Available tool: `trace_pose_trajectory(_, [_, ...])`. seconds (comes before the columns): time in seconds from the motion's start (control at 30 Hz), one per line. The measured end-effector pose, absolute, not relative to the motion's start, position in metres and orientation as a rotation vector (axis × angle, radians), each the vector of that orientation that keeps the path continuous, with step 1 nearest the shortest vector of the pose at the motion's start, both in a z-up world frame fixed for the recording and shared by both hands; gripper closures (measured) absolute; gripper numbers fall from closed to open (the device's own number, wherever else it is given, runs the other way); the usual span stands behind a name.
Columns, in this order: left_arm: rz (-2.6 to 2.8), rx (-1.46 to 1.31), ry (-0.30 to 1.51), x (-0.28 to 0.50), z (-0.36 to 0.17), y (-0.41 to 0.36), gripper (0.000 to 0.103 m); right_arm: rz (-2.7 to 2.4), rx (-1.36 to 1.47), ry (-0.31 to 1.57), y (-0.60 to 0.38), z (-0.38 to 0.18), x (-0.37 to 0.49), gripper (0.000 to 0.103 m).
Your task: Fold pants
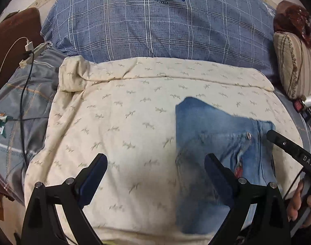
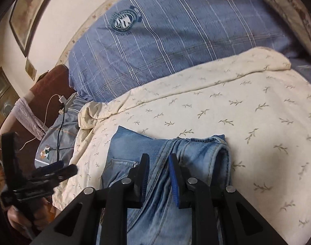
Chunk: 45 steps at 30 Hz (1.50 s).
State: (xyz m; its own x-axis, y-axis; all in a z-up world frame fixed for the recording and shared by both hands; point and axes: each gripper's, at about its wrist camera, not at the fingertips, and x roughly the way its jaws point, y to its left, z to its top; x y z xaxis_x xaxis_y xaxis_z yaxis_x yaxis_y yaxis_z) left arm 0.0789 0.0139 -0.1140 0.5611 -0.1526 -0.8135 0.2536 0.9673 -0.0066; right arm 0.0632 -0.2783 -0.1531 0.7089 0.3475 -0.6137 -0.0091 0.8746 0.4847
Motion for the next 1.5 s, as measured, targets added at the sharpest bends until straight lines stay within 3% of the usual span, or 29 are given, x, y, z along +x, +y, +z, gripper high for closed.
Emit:
trace_pose_trajectory(1.03, [-0.311,0.133,1.122,0.077,-0.199,0.000,0.005,0.222,0.449,0.960,-0.262,-0.198,0.056,0.076])
trace_pose_trajectory(1.27, [-0.252,0.173,1.069,0.069,-0.176,-0.004,0.006,0.239,0.438,0.954,-0.265,-0.191,0.051,0.077])
trace_pose_trajectory(1.5, [-0.247,0.111,0.970,0.067,-0.129,0.000,0.006,0.233,0.465,0.819,-0.289,-0.167,0.030,0.074])
